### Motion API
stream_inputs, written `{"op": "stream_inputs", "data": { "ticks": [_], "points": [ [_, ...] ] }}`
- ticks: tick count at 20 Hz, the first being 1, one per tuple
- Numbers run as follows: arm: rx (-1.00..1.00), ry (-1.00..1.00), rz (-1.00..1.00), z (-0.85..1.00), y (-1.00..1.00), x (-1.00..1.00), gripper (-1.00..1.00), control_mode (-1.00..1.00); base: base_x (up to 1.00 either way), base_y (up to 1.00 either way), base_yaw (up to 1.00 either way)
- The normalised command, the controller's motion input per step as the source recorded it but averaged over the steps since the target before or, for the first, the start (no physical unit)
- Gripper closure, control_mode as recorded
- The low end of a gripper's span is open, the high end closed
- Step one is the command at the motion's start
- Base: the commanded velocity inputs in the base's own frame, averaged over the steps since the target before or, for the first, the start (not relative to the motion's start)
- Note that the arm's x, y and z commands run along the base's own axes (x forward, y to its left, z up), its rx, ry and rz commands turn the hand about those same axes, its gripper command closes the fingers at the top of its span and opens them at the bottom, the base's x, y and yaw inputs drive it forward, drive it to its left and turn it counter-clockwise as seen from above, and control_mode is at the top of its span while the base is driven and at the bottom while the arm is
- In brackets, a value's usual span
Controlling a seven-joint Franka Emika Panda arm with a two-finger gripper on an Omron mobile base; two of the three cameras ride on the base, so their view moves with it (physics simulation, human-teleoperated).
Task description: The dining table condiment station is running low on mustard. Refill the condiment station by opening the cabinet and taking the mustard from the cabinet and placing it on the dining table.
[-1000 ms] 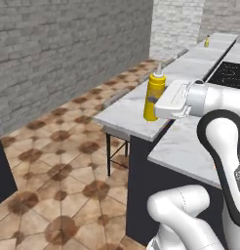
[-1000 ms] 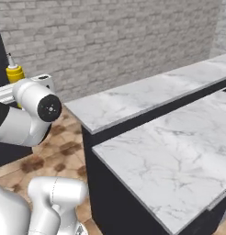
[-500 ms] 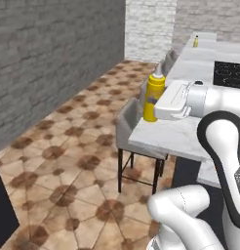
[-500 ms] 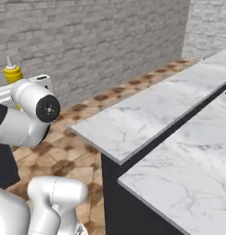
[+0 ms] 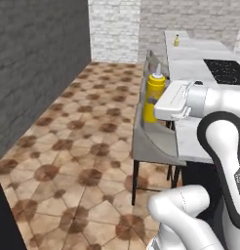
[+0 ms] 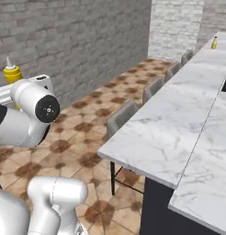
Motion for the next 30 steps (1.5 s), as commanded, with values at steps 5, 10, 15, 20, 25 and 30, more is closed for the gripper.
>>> {"op": "stream_inputs", "data": {
  "ticks": [5,10,15,20,25,30],
  "points": [
    [0.00,0.00,0.00,0.00,0.00,0.00,1.00,1.00,0.87,0.94,-0.37],
    [0.00,0.00,0.00,0.00,0.00,0.00,1.00,1.00,1.00,0.52,-0.08],
    [0.00,0.00,0.00,0.00,0.00,0.00,1.00,1.00,1.00,0.55,0.00],
    [0.00,0.00,0.00,0.00,0.00,0.00,1.00,1.00,1.00,0.24,-0.08],
    [0.00,0.00,0.00,0.00,0.00,0.00,1.00,1.00,1.00,0.32,-0.31],
    [0.00,0.00,0.00,0.00,0.00,0.00,1.00,1.00,1.00,0.71,-0.50]
  ]
}}
